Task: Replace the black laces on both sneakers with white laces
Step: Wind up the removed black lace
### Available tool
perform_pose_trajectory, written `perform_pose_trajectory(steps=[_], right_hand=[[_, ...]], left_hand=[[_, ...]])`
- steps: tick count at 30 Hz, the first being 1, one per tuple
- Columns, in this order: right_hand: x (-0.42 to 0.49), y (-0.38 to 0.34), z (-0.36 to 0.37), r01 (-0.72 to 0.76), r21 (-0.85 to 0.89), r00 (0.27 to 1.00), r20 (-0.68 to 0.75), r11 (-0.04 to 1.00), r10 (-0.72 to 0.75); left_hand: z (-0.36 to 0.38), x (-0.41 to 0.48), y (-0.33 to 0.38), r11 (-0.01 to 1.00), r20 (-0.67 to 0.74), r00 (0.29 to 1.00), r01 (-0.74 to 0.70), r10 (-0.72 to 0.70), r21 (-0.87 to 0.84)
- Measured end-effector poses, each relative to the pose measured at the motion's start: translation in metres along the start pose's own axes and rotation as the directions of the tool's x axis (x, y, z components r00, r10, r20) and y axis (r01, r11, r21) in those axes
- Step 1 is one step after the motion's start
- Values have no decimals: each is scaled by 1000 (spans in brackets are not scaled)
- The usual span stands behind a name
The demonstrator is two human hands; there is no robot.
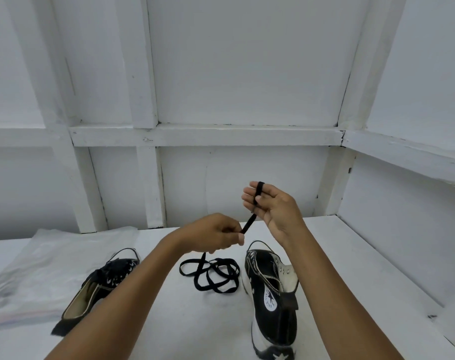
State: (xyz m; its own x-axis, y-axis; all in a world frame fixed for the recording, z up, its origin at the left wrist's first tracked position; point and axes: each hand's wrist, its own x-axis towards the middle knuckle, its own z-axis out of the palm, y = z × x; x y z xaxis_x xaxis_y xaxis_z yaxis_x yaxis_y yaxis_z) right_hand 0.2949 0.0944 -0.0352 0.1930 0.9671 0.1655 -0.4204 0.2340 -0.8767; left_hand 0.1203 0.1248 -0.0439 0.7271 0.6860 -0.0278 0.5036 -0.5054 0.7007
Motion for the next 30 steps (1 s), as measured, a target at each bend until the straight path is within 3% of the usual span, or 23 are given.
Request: perform_pose_trajectory(steps=[4,7,11,14,18,22,26,30], right_hand=[[-2,4,1,62,-287,998,12,956,-61],[-9,3,8,74,-460,995,90,885,-36],[-17,-5,16,12,-374,976,205,927,70],[-18,-10,16,-46,-203,962,255,978,99],[-18,-18,14,-180,121,929,347,976,128],[-12,-17,8,-143,262,965,251,954,75],[-7,-9,3,-52,65,995,93,997,46],[-11,-5,8,-24,-308,999,17,951,31]], left_hand=[[-36,-14,29,997,-20,997,-71,71,17],[-57,-17,47,987,-175,972,-145,155,67],[-69,-7,47,982,-485,856,-185,177,32],[-63,7,27,991,-557,821,-128,125,34],[-34,19,2,996,-469,880,-41,71,75],[-12,17,-1,993,-193,981,-1,23,114],[-18,6,21,985,-5,999,-47,48,165],[-40,-3,45,981,-69,987,-132,142,140]])
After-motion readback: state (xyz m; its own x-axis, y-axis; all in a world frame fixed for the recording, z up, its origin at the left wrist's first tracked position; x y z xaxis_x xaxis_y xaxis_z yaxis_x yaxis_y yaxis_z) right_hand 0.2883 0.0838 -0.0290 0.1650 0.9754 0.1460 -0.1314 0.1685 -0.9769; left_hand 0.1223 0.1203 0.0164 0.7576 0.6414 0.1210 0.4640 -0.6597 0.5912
